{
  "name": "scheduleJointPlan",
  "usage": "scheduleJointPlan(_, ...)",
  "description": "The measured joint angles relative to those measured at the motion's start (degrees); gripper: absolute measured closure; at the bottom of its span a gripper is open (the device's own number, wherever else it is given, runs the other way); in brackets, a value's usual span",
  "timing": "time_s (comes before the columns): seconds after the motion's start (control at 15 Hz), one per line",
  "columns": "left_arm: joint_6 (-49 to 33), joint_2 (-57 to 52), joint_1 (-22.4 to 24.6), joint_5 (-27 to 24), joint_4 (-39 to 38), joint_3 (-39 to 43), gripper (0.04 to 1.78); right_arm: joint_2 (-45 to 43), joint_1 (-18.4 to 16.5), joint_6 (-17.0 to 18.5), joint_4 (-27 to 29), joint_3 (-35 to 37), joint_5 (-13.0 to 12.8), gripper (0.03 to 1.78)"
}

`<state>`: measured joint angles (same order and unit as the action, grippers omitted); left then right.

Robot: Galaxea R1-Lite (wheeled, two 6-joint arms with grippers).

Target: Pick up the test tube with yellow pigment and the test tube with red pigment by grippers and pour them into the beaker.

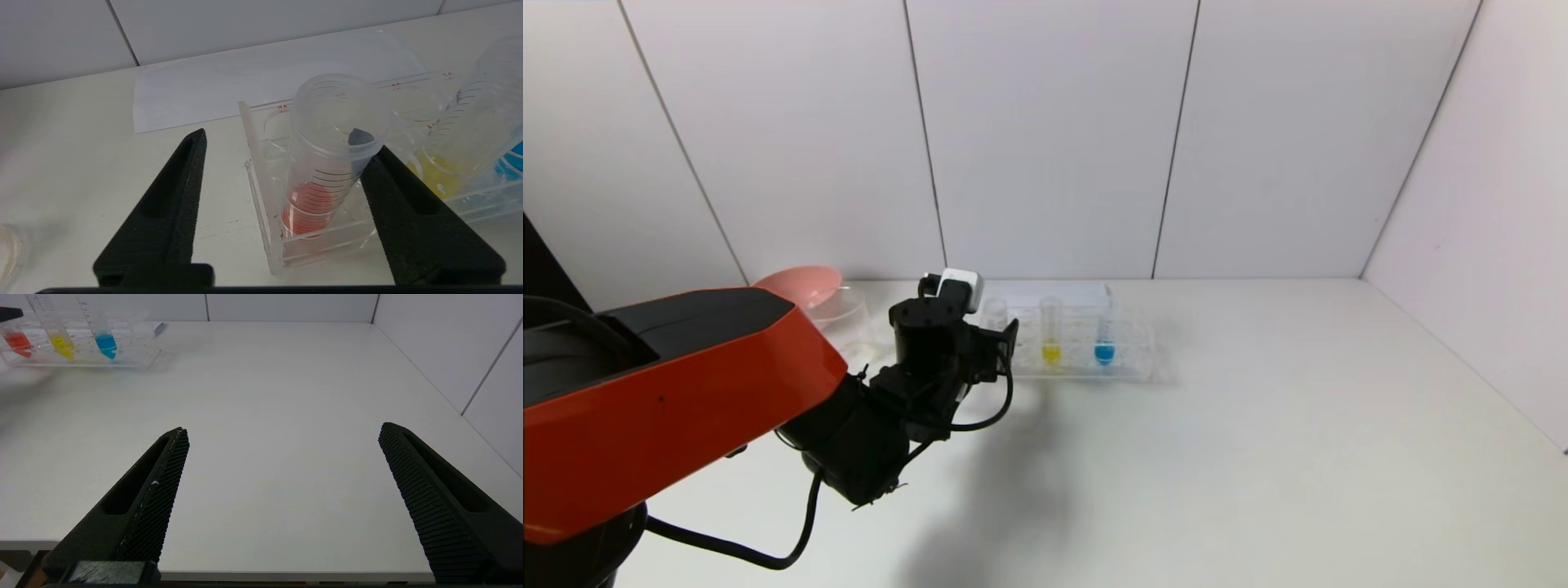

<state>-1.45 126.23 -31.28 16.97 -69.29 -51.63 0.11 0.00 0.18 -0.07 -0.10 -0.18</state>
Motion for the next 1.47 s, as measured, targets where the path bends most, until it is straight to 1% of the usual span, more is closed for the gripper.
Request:
scheduleJointPlan(0.2, 0.02, 0.23, -0.09, -0.3, -0.02, -0.16, 1.21, 0.0, 0.0, 0.0, 0.0, 0.0, -0.02, 0.11)
scheduleJointPlan(0.27, 0.02, 0.28, -0.09, -0.33, 0.0, -0.16, 1.32, 0.0, 0.0, 0.0, 0.0, 0.0, -0.04, 0.11)
scheduleJointPlan(0.33, 0.02, 0.32, -0.06, -0.35, -0.05, -0.16, 1.37, 0.0, 0.0, 0.0, 0.0, 0.0, -0.02, 0.11)
scheduleJointPlan(0.93, 0.4, -0.05, 0.0, 0.02, -0.85, -0.11, 1.37, 0.0, 0.0, 0.0, 0.0, 0.0, -0.02, 0.11)
scheduleJointPlan(1.47, 1.63, -3.11, -0.02, 0.28, -1.88, 0.33, 1.37, 0.0, 0.0, 0.0, 0.0, 0.0, 0.0, 0.11)
